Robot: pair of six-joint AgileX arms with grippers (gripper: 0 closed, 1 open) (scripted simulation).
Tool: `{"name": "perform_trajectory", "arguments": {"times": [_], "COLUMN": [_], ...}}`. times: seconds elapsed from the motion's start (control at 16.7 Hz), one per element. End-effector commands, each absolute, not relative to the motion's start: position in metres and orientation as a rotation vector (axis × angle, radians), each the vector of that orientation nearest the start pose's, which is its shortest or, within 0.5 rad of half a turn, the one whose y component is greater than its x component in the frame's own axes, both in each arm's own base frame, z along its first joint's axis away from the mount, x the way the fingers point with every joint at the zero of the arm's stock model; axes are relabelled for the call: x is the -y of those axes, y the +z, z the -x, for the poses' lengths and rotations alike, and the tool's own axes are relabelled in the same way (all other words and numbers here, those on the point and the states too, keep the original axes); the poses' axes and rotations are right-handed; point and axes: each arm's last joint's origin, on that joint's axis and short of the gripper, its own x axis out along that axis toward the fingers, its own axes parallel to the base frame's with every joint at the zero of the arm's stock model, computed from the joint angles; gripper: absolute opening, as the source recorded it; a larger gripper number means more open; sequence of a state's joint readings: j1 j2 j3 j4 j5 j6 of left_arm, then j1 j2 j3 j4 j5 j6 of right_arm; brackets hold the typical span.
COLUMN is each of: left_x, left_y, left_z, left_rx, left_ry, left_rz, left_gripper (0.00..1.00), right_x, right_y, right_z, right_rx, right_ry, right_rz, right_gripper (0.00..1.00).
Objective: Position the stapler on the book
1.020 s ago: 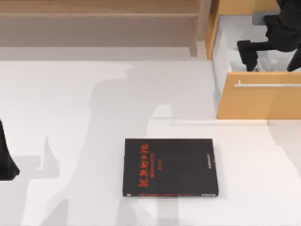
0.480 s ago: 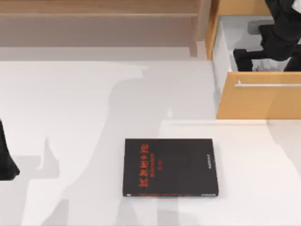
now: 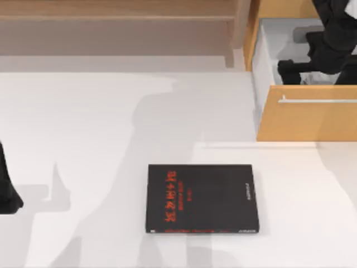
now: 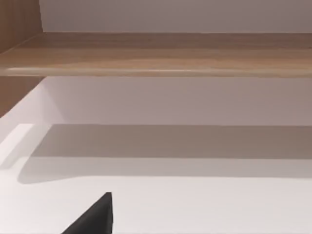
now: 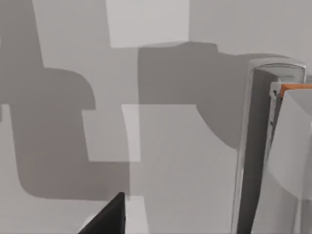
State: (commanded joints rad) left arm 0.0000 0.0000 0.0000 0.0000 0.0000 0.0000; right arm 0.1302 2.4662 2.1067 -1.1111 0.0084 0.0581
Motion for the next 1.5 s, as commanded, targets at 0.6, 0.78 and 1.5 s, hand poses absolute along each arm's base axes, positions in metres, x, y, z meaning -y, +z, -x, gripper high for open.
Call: {"name": "perform_trajectory", "arguments": {"times": [0.6,0.78,1.5], "left_x": [0.001,0.001,0.001], "left_y": [0.16,0.16,0.16], "left_z": [-0.106,-0.106,-0.106], "left_rx": [0.0,0.0,0.0], "left_ry": [0.0,0.0,0.0], "left_rz": [0.0,0.0,0.0], "left_gripper": [1.0,1.0,1.0], "right_x": [-0.07,-0.07,-0.073], "right_y": [0.136,0.136,0.175], "right_z": [-0.487,-0.487,-0.473], "right_rx": [-1.47,-1.47,-1.429], "right_ry": [0.072,0.072,0.028], "right_rz": [0.06,0.06,0.053], "right_gripper": [0.02,0.0,0.0]}}
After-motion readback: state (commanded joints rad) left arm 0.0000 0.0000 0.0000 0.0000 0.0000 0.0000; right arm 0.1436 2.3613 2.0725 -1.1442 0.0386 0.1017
